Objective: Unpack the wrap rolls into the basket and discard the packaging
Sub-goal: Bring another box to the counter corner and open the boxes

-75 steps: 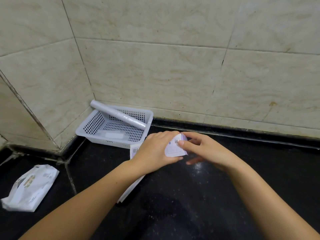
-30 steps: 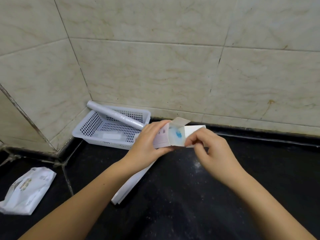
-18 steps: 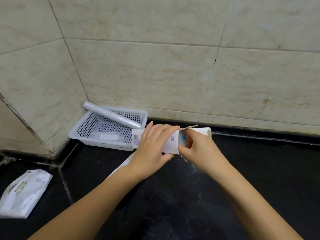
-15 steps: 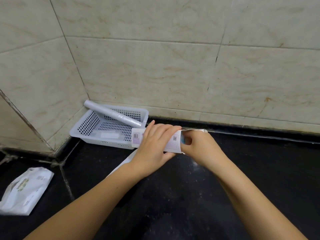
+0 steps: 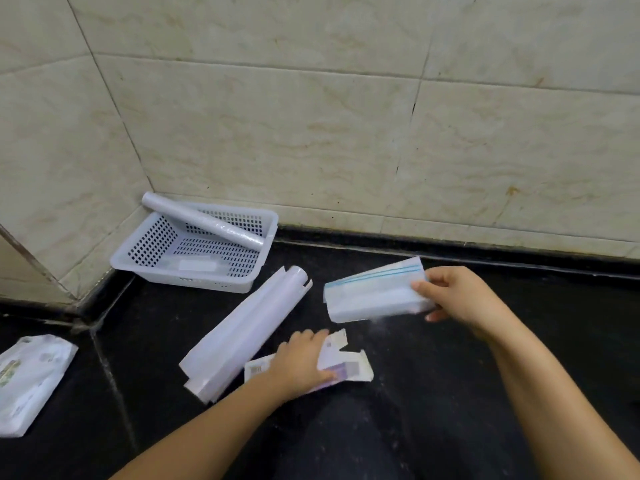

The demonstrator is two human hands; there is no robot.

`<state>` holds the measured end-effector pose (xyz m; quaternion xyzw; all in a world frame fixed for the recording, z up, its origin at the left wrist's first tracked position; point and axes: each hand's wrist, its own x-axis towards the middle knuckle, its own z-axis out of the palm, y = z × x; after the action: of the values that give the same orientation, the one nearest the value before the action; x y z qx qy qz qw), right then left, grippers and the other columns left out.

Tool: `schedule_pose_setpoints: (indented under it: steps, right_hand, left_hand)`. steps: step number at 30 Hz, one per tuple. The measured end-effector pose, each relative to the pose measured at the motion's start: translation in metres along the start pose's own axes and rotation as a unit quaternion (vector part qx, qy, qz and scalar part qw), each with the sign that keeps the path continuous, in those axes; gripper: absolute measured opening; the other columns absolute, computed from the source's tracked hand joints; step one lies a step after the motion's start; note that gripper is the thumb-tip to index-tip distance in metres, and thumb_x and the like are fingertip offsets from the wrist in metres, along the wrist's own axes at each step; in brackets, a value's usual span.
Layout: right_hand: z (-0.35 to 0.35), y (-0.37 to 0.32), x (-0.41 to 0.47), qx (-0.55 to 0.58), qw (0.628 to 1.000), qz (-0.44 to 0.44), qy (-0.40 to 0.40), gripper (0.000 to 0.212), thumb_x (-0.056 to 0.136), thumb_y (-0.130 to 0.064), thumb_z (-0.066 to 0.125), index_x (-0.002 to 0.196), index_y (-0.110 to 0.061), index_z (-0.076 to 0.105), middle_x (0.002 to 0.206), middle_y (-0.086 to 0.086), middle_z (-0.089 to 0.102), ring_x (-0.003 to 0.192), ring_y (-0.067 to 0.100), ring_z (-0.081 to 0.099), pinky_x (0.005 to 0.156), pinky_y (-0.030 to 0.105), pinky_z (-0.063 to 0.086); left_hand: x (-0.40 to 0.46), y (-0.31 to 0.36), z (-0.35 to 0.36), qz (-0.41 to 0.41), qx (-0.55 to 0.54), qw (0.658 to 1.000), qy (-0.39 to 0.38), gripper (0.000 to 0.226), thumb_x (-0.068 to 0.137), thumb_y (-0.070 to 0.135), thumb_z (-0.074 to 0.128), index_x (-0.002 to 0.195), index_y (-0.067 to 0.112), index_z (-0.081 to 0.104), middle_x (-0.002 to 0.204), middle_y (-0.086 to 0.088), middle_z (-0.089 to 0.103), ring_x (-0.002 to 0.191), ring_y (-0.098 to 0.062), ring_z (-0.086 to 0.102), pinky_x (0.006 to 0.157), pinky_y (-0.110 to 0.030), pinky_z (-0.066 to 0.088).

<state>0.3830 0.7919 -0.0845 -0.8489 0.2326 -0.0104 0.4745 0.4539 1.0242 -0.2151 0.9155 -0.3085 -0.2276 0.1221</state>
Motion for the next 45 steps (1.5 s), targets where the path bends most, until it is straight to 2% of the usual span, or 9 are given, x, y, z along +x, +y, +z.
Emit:
schedule_pose_setpoints:
  steps: [5,10,14,18,24,27,30,34,45]
  right_hand:
    - [0.017,0.015,0.002,0.145,0.987,0.042,-0.054,0.014,0.093,-0.013,0.056,0.092,-0.007,0.068,0.084,0.011,0.070,0.065,0.015,0.071,0.046,0.016,0.052]
    - [0.057,0.008,0.015,0.209,0.968,0.066,-0.122,0.014,0.093,-0.016,0.055,0.096,-0.011,0.068,0.084,0.006,0.074,0.070,0.014,0.074,0.050,0.017,0.054]
    - [0.099,-0.013,0.029,0.113,0.981,0.020,-0.154,0.017,0.090,-0.018,0.060,0.104,-0.012,0.066,0.097,0.005,0.068,0.079,0.011,0.069,0.069,0.022,0.056]
    - [0.135,-0.062,0.045,-0.151,0.962,-0.177,-0.147,0.073,0.083,-0.032,0.065,0.146,-0.019,0.030,0.141,-0.002,0.042,0.130,0.014,0.042,0.107,0.026,0.032]
    - [0.201,-0.138,0.101,-0.219,0.920,-0.230,-0.227,0.006,0.088,-0.023,0.057,0.092,-0.023,0.061,0.084,-0.005,0.061,0.076,0.012,0.057,0.058,0.021,0.039]
    - [0.222,-0.154,0.142,-0.214,0.940,-0.197,-0.178,0.020,0.090,-0.021,0.055,0.106,-0.011,0.061,0.097,0.007,0.064,0.085,0.024,0.058,0.068,0.028,0.040]
    - [0.274,-0.169,0.186,-0.242,0.941,-0.174,-0.158,0.029,0.091,-0.019,0.053,0.117,-0.006,0.058,0.115,0.015,0.063,0.102,0.032,0.059,0.078,0.030,0.041]
    - [0.333,-0.172,0.204,-0.297,0.918,-0.178,-0.195,0.041,0.094,-0.019,0.050,0.133,-0.006,0.047,0.134,0.017,0.054,0.119,0.033,0.052,0.094,0.034,0.041]
    - [0.353,-0.146,0.201,-0.333,0.889,-0.167,-0.266,0.068,0.090,-0.041,0.055,0.145,-0.011,0.029,0.151,0.012,0.035,0.135,0.028,0.039,0.110,0.037,0.033]
  left_hand:
    - [-0.003,-0.001,-0.024,0.018,-0.319,0.947,-0.034,0.088,0.076,0.051,0.065,0.146,0.034,0.014,0.153,0.001,0.028,0.136,-0.008,0.029,0.112,-0.034,0.026]
    - [-0.017,-0.016,-0.085,0.010,-0.743,0.668,0.031,0.042,0.090,0.032,0.057,0.130,0.020,0.049,0.131,-0.005,0.059,0.114,-0.022,0.062,0.085,-0.042,0.055]
    - [-0.030,-0.037,-0.097,-0.061,-0.646,0.744,0.159,0.021,0.089,0.008,0.058,0.108,0.018,0.060,0.111,-0.006,0.067,0.092,-0.016,0.068,0.066,-0.029,0.059]
    - [-0.043,-0.080,-0.110,-0.051,-0.569,0.796,0.201,0.019,0.086,0.010,0.061,0.103,0.018,0.060,0.106,-0.009,0.068,0.095,-0.020,0.067,0.075,-0.034,0.059]
    - [-0.026,-0.163,-0.137,-0.066,-0.569,0.773,0.275,0.014,0.088,0.023,0.060,0.100,0.029,0.060,0.102,0.003,0.068,0.096,-0.016,0.067,0.079,-0.028,0.056]
    - [-0.012,-0.212,-0.133,-0.130,-0.292,0.880,0.352,0.031,0.090,0.030,0.055,0.120,0.023,0.053,0.118,0.001,0.059,0.113,-0.017,0.054,0.095,-0.032,0.044]
    - [0.001,-0.268,-0.113,-0.159,0.002,0.960,0.231,0.053,0.093,0.041,0.045,0.140,0.019,0.034,0.150,-0.007,0.033,0.141,-0.023,0.024,0.116,-0.049,0.019]
    - [0.008,-0.283,-0.090,-0.149,0.074,0.966,0.197,0.064,0.094,0.044,0.038,0.147,0.020,0.011,0.159,-0.008,0.006,0.147,-0.025,-0.006,0.117,-0.051,0.005]
    - [0.013,-0.283,-0.083,-0.167,0.080,0.963,0.197,0.067,0.092,0.043,0.042,0.146,0.018,0.010,0.159,-0.010,0.001,0.146,-0.026,-0.010,0.116,-0.054,0.006]
